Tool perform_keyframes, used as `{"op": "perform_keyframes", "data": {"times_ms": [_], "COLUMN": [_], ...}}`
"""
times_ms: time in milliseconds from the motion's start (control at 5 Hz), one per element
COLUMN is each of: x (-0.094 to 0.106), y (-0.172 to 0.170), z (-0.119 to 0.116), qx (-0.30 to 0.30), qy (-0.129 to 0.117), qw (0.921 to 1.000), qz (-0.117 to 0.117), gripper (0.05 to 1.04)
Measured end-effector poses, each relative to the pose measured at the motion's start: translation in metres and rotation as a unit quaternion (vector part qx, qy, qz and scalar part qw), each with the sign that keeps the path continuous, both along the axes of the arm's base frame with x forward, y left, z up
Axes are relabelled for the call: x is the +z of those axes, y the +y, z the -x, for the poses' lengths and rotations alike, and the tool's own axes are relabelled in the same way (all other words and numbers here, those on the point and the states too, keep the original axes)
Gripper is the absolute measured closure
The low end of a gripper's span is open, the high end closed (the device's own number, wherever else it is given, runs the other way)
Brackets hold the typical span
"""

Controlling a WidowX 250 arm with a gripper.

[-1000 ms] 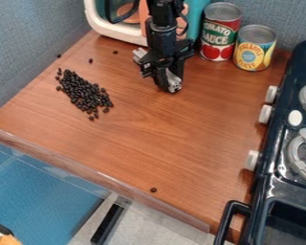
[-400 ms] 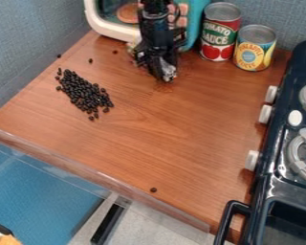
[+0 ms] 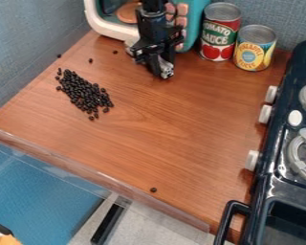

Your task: Sweep into pile

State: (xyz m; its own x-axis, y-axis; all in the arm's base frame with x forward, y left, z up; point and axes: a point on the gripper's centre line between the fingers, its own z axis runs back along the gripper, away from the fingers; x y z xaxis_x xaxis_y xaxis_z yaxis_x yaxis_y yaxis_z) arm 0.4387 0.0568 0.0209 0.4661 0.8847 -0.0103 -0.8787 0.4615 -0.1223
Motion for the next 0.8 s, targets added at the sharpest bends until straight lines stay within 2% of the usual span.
{"op": "perform_keyframes", "data": {"times_ms": [800], "x": [0.002], "y": [0.016], "z": [-0.007], "qx": [0.017], "qy": [-0.002], "qw": [0.9998], "qz": [-0.003], "gripper": [0.689]}}
